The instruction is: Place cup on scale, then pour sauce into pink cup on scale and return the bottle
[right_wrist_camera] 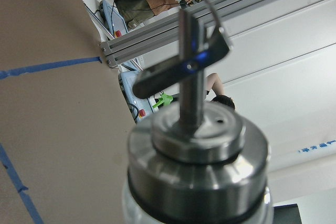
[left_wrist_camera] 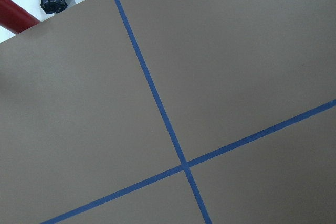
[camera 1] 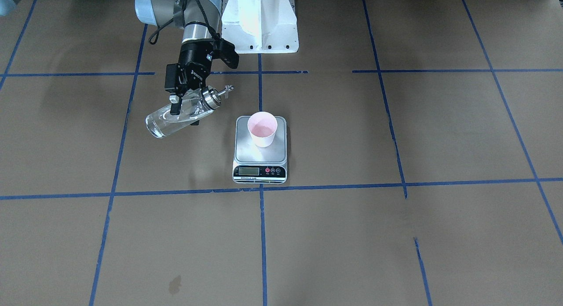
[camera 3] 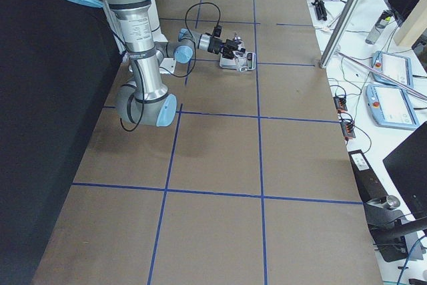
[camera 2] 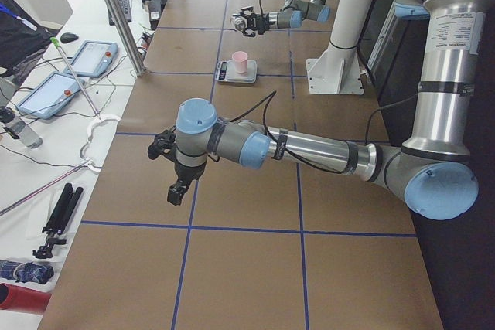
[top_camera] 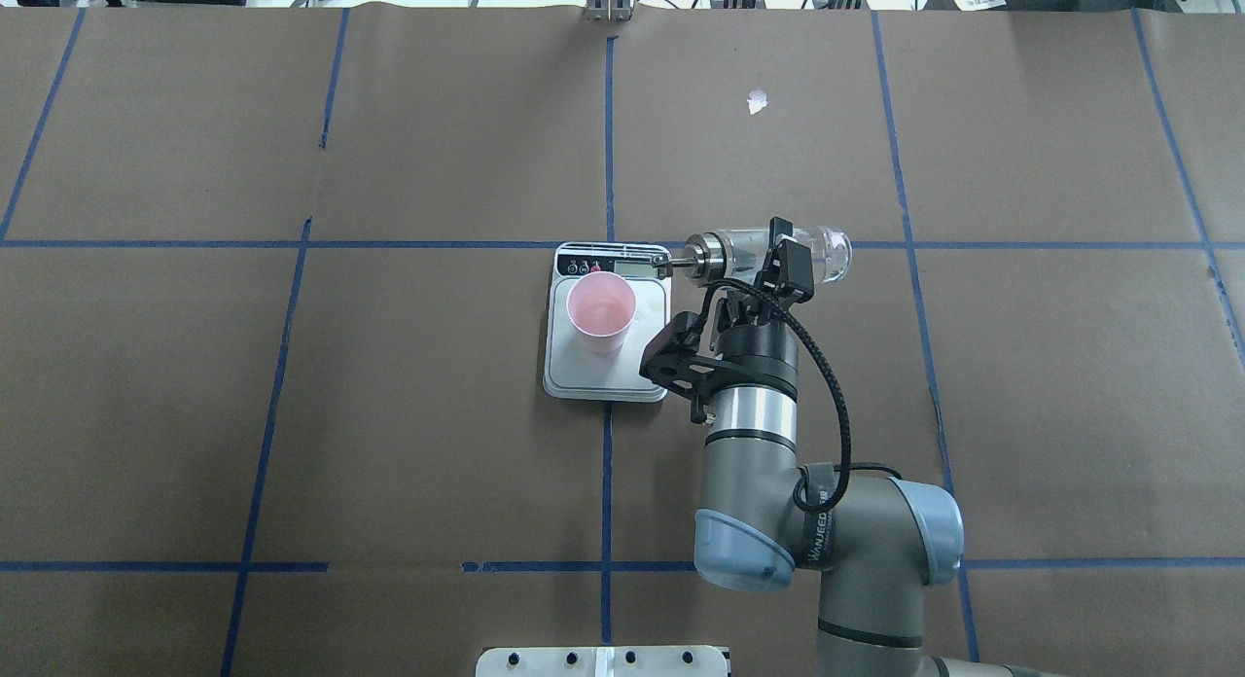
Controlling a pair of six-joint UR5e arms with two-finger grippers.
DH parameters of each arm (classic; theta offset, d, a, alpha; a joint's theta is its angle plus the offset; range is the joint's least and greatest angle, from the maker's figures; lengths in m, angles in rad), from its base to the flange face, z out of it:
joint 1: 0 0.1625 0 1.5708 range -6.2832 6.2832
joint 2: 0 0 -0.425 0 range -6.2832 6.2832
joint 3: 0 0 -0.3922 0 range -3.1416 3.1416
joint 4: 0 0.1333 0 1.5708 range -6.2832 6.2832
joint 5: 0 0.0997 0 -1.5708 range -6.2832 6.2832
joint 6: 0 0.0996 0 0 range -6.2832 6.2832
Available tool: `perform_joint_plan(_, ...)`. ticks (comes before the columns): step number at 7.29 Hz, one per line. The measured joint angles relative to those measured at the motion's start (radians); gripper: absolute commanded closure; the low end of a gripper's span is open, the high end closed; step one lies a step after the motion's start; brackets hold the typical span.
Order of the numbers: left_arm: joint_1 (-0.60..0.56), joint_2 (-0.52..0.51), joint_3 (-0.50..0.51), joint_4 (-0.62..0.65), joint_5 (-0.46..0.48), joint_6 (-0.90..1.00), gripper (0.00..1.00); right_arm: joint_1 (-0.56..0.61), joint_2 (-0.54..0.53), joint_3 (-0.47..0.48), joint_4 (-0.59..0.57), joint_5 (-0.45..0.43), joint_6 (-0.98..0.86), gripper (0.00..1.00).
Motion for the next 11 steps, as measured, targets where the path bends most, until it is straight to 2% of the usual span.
perform_joint_plan(3,0.000,0.012,0.001,0.000,-0.004,0.000,0.00,0.023,0.079,-0.099,-0.062,-0.028,-0.003,1.00)
perform_joint_plan(7,0.000,0.022,0.003,0.001,-0.005,0.001,0.00,0.017,0.104,-0.136,-0.146,-0.136,-0.009,1.00)
perform_joint_plan(11,0.000,0.022,0.011,0.001,-0.017,0.000,0.00,0.015,0.103,-0.168,-0.155,-0.241,-0.087,1.00)
